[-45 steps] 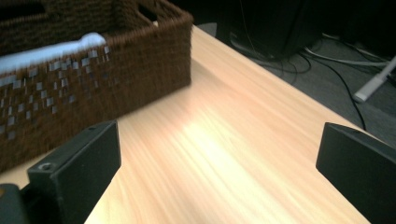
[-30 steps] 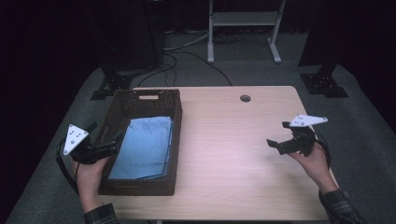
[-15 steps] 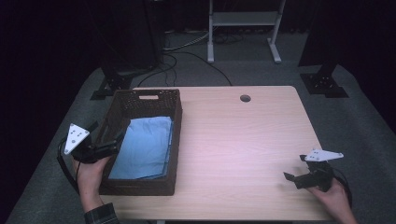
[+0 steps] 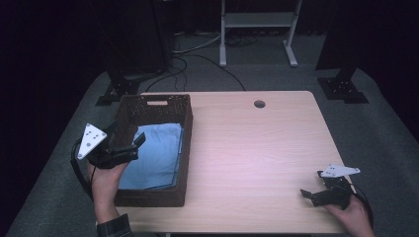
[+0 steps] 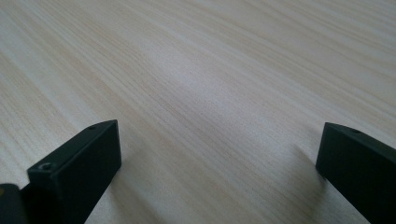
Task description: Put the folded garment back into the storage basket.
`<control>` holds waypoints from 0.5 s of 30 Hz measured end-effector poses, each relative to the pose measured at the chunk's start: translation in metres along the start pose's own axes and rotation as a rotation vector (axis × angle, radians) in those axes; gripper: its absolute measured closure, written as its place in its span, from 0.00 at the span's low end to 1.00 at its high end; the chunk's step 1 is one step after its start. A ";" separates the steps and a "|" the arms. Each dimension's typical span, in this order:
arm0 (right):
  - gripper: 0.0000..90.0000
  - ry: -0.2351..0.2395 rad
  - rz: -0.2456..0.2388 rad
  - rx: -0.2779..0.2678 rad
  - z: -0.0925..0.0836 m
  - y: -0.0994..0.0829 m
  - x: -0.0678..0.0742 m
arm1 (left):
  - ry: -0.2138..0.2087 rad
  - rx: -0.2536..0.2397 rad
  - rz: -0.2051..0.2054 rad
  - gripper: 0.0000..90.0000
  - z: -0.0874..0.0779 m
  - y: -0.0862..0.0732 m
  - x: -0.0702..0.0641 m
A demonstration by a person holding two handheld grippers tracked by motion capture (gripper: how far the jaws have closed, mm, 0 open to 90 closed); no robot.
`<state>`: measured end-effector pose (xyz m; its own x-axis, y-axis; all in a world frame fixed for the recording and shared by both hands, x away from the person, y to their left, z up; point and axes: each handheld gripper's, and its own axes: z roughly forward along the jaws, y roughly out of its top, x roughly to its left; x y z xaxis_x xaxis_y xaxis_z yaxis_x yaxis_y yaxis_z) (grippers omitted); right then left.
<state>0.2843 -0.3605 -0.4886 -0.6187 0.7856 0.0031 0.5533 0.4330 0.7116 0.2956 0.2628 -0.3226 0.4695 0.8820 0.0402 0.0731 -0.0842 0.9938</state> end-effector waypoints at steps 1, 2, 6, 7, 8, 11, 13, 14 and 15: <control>0.00 0.002 0.003 0.002 0.000 0.000 -0.001 | -0.018 -0.004 0.003 0.00 0.001 0.005 -0.008; 0.00 0.002 0.003 0.002 0.000 0.000 -0.001 | -0.018 -0.004 0.003 0.00 0.001 0.005 -0.008; 0.00 0.004 0.002 0.002 0.000 0.000 -0.001 | -0.083 -0.028 0.010 0.00 0.010 0.018 -0.037; 0.00 0.004 0.001 0.002 0.000 0.000 -0.001 | -0.109 -0.029 0.016 0.00 0.015 0.020 -0.051; 0.00 0.004 0.001 0.002 0.000 0.000 -0.001 | -0.124 -0.023 0.027 0.00 0.018 0.021 -0.059; 0.00 0.004 0.001 0.002 0.000 0.000 -0.001 | -0.169 -0.026 0.034 0.00 0.029 0.019 -0.082; 0.00 0.004 0.002 0.002 0.000 0.000 -0.001 | -0.204 -0.034 0.034 0.00 0.037 0.017 -0.098; 0.00 0.004 0.001 0.002 0.000 0.000 -0.001 | -0.216 -0.040 0.037 0.00 0.040 0.016 -0.104; 0.00 0.004 0.001 0.002 0.000 0.000 -0.001 | -0.239 -0.043 0.042 0.00 0.045 0.014 -0.114</control>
<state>0.2846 -0.3612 -0.4887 -0.6203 0.7843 0.0069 0.5551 0.4329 0.7102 0.2829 0.1400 -0.3177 0.6664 0.7431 0.0610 0.0137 -0.0940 0.9955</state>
